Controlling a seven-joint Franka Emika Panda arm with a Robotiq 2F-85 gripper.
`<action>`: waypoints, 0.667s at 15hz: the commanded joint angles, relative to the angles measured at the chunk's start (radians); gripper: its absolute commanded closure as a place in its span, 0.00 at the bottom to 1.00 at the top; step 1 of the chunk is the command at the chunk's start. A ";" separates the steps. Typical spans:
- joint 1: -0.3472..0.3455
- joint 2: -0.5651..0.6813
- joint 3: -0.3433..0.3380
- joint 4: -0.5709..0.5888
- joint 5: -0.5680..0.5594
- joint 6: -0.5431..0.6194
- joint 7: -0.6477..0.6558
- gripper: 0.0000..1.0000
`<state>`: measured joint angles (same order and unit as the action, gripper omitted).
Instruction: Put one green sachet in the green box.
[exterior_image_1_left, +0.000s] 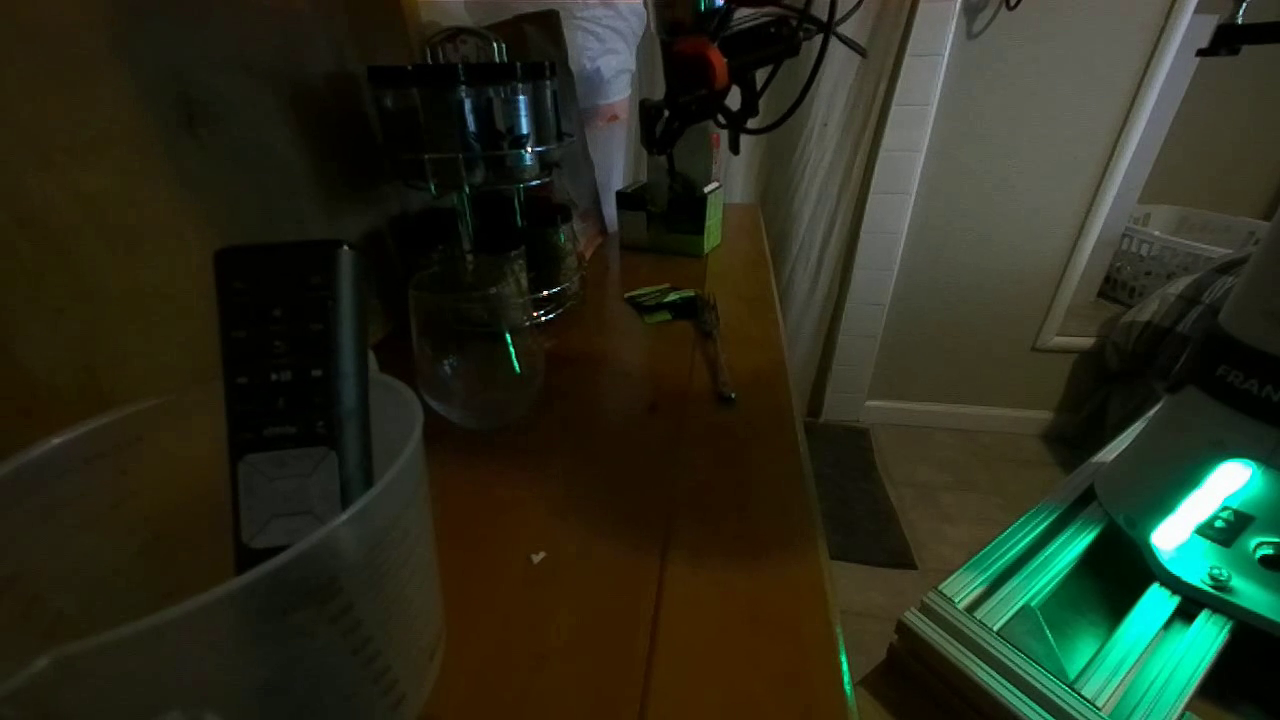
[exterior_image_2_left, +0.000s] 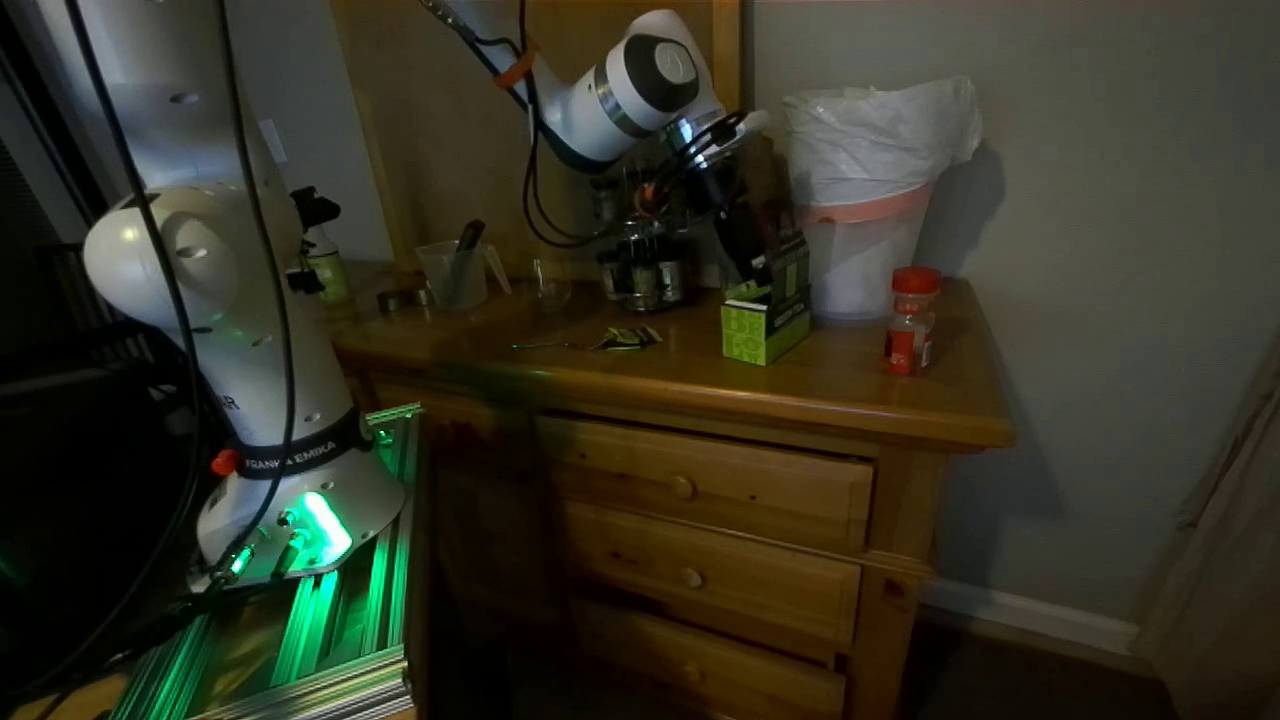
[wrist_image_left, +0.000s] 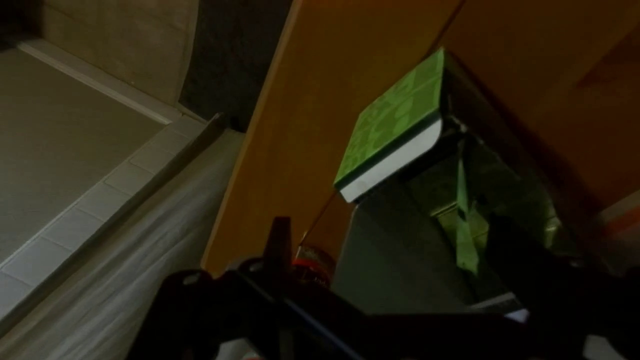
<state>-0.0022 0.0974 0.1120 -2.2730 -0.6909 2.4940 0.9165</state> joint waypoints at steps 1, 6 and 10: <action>0.043 0.045 -0.033 0.038 0.103 -0.020 -0.004 0.00; 0.078 -0.014 -0.042 0.024 0.214 0.007 0.002 0.00; 0.109 -0.123 0.024 -0.040 0.508 -0.034 -0.250 0.00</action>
<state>0.0807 0.0740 0.0992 -2.2498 -0.3804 2.4904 0.8428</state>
